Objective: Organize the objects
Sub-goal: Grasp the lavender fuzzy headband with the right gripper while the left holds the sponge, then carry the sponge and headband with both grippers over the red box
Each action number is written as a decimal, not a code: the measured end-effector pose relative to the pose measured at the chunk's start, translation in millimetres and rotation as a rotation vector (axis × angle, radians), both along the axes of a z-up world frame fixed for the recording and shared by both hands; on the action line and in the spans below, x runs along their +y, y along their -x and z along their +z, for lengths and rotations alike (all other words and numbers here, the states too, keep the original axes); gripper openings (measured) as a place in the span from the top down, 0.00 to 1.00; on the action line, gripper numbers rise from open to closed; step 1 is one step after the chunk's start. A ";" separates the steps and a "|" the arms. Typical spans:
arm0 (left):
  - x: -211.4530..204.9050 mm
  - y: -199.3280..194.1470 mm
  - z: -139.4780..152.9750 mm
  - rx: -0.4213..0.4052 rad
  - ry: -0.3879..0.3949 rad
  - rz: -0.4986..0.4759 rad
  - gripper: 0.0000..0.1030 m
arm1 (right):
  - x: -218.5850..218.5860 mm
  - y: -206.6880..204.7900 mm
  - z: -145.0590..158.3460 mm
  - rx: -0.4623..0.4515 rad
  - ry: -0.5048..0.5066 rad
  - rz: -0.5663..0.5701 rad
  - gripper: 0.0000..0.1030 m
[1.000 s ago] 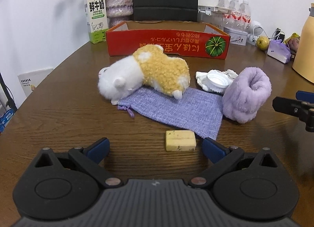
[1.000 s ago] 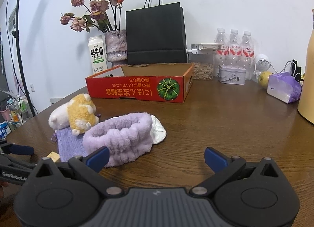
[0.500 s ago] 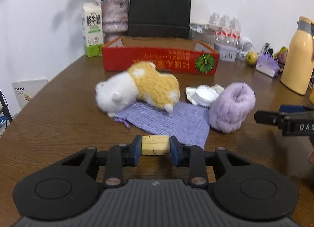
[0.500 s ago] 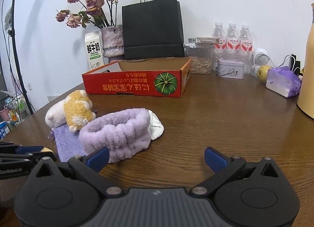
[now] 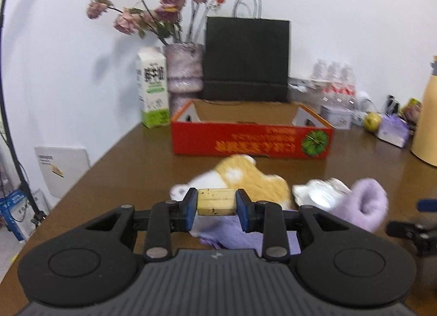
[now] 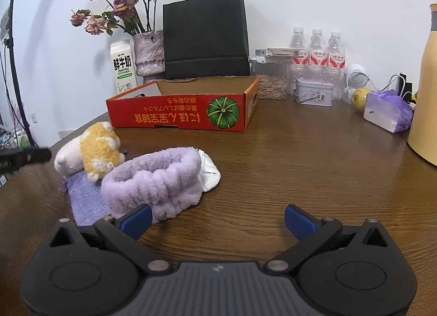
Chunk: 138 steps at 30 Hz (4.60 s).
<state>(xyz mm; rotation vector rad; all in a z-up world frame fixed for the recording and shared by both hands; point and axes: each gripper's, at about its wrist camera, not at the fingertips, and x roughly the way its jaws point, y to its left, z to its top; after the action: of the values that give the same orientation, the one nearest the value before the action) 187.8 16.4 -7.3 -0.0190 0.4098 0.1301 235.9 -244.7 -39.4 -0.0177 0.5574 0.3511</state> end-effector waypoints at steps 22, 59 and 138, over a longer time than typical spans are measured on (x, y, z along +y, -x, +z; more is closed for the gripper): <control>10.5 4.6 -16.8 -0.036 0.078 -0.078 0.70 | 60.6 -1.6 9.8 -0.067 0.119 0.202 0.00; 8.8 4.0 -17.6 -0.033 0.090 -0.068 0.70 | 66.0 -18.6 11.2 -0.111 -0.005 0.161 0.43; 42.6 -213.1 77.1 -0.146 0.114 -0.030 0.70 | 115.5 -204.9 83.2 -0.268 -0.092 0.140 0.49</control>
<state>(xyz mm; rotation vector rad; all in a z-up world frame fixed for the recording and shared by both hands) 401.0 59.0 69.9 -0.1341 0.2715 0.0749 440.8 -129.2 43.8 -0.0152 0.2752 0.5024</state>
